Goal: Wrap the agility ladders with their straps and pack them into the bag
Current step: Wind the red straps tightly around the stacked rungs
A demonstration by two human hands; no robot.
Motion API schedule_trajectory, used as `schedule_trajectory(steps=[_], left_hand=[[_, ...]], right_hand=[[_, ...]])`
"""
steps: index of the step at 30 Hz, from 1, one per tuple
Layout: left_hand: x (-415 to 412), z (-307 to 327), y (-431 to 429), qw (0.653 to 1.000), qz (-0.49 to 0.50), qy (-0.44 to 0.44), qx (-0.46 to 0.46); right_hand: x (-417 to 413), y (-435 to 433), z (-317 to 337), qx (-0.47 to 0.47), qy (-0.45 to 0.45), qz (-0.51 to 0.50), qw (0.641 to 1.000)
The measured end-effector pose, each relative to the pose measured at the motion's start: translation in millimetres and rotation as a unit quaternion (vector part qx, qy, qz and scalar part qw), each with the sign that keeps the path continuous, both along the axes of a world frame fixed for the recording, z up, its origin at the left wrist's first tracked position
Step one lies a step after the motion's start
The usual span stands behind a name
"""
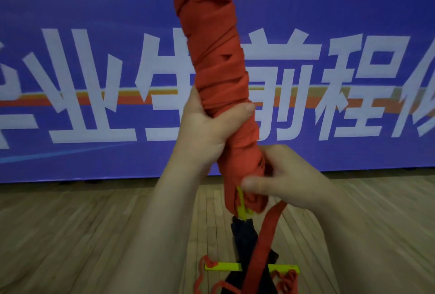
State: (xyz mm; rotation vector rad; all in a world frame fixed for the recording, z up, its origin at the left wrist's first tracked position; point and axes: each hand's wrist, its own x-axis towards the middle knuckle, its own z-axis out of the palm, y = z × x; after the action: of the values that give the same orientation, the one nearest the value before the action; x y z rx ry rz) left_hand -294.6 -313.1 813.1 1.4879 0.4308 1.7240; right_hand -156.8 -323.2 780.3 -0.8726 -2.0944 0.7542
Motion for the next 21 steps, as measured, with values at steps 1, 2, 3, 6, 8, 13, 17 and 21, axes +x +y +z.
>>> schedule_trajectory(steps=[1, 2, 3, 6, 8, 13, 17, 21], left_hand=[[0.3, 1.8, -1.1, 0.999, 0.051, 0.004, 0.019], [-0.3, 3.8, -2.3, 0.996, 0.078, 0.016, 0.033], [-2.2, 4.5, -3.9, 0.994, 0.093, 0.030, 0.039], [-12.5, 8.5, -6.1, 0.991, -0.121, 0.062, 0.003], [-14.8, 9.4, -6.5, 0.953, -0.301, 0.031, -0.019], [-0.4, 15.8, -10.2, 0.997, 0.038, 0.063, 0.022], [1.1, 5.7, -7.8, 0.974, -0.219, -0.009, -0.062], [-0.1, -1.7, -6.7, 0.950, -0.299, 0.014, -0.089]], right_hand=[[-2.4, -0.1, 0.6, 0.032, -0.030, -0.029, 0.999], [-4.3, -0.3, 1.7, 0.050, -0.030, -0.037, 0.998], [-6.2, -1.2, 2.3, 0.059, -0.019, -0.024, 0.998], [-6.7, -8.8, 4.6, -0.040, 0.060, 0.071, 0.995], [-6.7, -12.9, 2.3, -0.098, 0.105, 0.127, 0.981], [-11.0, -5.3, -5.8, -0.047, 0.114, 0.053, 0.991], [-6.8, -5.2, -6.2, -0.089, 0.167, 0.149, 0.971], [-6.2, -8.7, -7.7, -0.082, 0.163, 0.157, 0.971]])
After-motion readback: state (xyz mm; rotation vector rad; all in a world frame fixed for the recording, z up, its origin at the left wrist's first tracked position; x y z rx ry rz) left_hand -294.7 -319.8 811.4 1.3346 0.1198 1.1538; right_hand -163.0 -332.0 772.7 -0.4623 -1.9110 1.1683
